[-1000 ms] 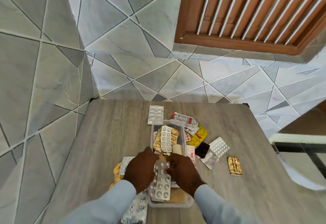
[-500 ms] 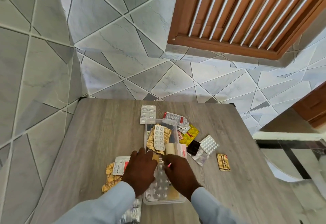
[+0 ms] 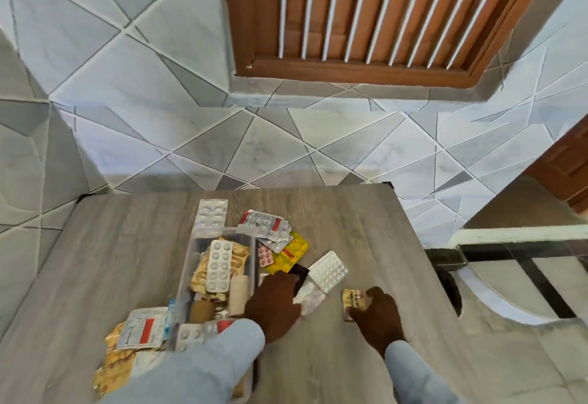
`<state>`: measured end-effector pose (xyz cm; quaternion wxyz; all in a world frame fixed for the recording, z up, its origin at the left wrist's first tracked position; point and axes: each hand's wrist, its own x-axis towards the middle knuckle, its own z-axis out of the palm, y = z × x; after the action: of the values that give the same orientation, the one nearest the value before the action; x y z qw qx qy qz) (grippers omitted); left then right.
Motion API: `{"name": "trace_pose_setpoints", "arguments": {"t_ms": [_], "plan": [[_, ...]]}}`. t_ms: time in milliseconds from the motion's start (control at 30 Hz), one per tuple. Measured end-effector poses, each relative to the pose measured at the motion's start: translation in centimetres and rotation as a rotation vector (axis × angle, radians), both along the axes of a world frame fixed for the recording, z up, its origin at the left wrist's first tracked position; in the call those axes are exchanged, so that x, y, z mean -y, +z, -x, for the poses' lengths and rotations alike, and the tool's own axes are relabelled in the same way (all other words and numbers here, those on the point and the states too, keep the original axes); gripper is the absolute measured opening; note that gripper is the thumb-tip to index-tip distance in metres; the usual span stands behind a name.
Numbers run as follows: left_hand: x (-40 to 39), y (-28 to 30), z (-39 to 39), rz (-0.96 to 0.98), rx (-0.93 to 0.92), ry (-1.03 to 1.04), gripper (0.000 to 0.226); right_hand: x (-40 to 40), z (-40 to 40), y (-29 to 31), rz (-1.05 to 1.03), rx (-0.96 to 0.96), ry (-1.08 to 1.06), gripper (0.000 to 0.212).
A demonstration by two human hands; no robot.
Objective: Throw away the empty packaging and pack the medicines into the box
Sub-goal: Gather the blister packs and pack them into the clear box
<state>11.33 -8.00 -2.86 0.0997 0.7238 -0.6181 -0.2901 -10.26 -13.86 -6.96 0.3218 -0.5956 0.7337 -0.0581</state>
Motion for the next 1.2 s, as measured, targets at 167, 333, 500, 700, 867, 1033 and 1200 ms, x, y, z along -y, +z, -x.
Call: {"name": "trace_pose_setpoints", "arguments": {"t_ms": [167, 333, 500, 700, 867, 1033, 1200], "plan": [[2.4, -3.5, 2.4, -0.146, 0.359, -0.114, 0.097, 1.1, -0.3, -0.9, -0.046, -0.021, 0.086, 0.073], [3.1, -4.4, 3.5, -0.139, 0.434, -0.092, 0.075, 2.0, -0.4, -2.3, -0.130, 0.143, 0.155, 0.055], [2.5, -4.4, 4.0, -0.080, 0.464, -0.085, 0.049, 4.2, -0.4, -1.0, -0.033, 0.308, 0.216, 0.007], [3.3, -3.2, 3.4, -0.001, 0.299, 0.053, 0.045, 8.8, -2.8, -0.4, -0.011, 0.255, 0.337, 0.014], [4.1, -2.8, 2.1, -0.074, 0.073, 0.246, 0.062, 9.5, -4.7, -1.0, -0.066, 0.082, 0.338, 0.056], [5.3, -2.3, 2.0, -0.198, 0.346, 0.158, 0.056, 9.0, -5.9, -1.1, -0.164, 0.084, 0.287, 0.058], [5.2, -3.2, 2.9, -0.162, 0.560, 0.037, 0.036, 8.2, -5.7, -1.3, -0.148, -0.035, 0.340, 0.051]]}}
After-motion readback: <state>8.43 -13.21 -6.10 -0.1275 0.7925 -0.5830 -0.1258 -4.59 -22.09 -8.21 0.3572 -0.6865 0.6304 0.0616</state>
